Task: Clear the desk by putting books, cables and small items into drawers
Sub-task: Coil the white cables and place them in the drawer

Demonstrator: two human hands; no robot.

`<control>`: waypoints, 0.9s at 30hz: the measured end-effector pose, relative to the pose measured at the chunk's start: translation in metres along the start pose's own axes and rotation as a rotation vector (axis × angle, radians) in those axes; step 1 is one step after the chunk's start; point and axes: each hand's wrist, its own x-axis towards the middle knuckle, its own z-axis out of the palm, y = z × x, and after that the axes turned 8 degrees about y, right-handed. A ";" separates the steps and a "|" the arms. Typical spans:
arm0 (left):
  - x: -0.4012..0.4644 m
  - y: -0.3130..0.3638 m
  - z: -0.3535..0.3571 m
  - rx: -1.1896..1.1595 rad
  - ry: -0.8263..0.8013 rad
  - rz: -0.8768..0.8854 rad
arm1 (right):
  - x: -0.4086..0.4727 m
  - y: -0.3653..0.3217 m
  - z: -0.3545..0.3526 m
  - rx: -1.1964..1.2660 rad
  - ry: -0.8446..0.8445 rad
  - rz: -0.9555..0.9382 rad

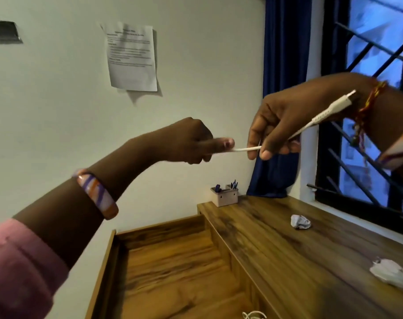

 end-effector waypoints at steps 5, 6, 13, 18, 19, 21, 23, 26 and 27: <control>-0.007 -0.010 0.007 -0.754 -0.423 0.093 | 0.007 0.004 0.010 -0.139 0.153 -0.035; -0.005 -0.007 0.013 -0.967 -0.473 0.158 | 0.006 0.005 0.013 -0.134 0.228 -0.059; 0.029 0.020 0.039 -2.110 0.067 0.149 | 0.003 0.014 0.055 -0.189 0.967 -0.068; 0.044 0.012 0.061 -1.075 0.743 0.098 | 0.011 -0.011 0.091 -0.429 0.877 0.154; 0.041 0.009 0.066 -0.814 0.783 0.145 | 0.010 -0.017 0.095 -0.455 0.881 0.176; 0.033 0.005 0.069 -0.528 0.777 0.261 | 0.007 -0.032 0.101 -0.513 0.917 0.208; 0.025 0.004 0.062 -0.544 0.689 0.328 | 0.004 -0.048 0.106 -0.582 0.992 0.211; 0.018 0.007 0.044 -0.722 0.439 0.205 | -0.001 -0.074 0.115 -0.624 1.157 0.175; 0.016 0.005 0.039 -0.794 0.302 0.158 | -0.002 -0.082 0.117 -0.652 1.189 0.158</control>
